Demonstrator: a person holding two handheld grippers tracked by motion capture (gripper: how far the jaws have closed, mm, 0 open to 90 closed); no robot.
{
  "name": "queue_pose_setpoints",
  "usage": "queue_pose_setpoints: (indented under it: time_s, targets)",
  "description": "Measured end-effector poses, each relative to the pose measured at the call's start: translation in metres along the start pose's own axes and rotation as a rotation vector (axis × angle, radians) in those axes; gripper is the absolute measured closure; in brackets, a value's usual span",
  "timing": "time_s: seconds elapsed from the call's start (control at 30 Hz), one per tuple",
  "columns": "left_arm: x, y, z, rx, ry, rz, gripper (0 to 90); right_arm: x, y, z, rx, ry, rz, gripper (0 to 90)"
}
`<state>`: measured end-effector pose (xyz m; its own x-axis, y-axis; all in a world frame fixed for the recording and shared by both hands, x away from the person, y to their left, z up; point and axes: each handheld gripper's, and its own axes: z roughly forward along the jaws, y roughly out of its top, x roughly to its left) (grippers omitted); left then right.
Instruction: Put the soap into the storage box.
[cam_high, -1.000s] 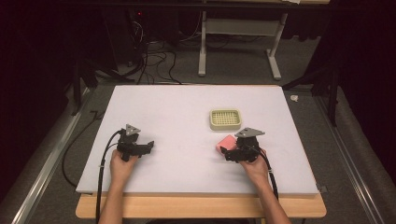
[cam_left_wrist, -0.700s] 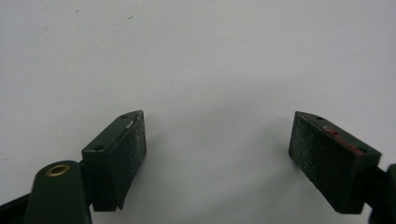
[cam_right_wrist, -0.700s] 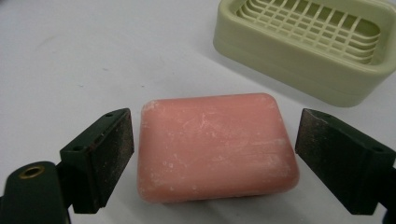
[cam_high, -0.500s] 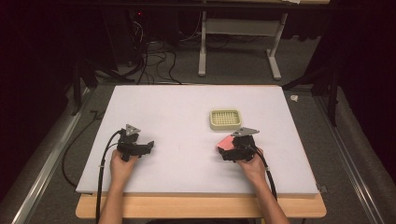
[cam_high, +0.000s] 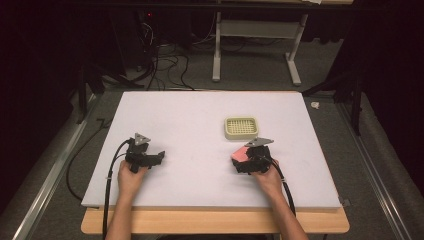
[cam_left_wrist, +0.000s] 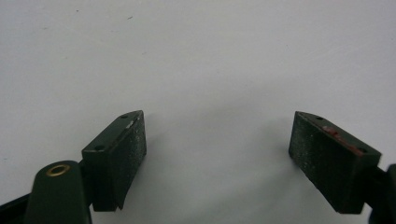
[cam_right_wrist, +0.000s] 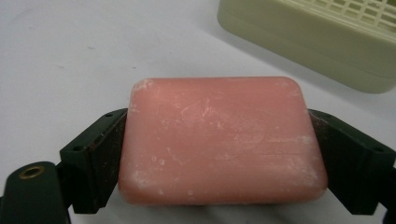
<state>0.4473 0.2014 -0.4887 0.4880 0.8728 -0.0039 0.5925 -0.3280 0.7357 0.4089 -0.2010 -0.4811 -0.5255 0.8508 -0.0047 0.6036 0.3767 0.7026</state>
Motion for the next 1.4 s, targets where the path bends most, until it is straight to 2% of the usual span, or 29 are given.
queue_pose_setpoints:
  time_s: [0.27, 0.73, 1.1, 1.4]
  targets:
    - [0.000, 0.000, 0.000, 0.000, -0.001, -0.001, 19.4, 0.002, -0.001, 0.002, 0.009, 0.011, -0.015, 13.4]
    - [0.000, 0.000, 0.000, 0.000, -0.001, -0.001, 19.4, 0.003, -0.001, 0.001, 0.011, 0.024, 0.001, 13.8]
    - [0.000, 0.000, 0.000, 0.000, -0.001, -0.001, 19.4, 0.002, -0.001, -0.008, -0.027, 0.039, 0.031, 13.8]
    - [0.000, 0.000, 0.000, 0.000, -0.001, -0.001, 19.4, 0.003, 0.001, -0.018, -0.053, 0.046, 0.029, 13.9]
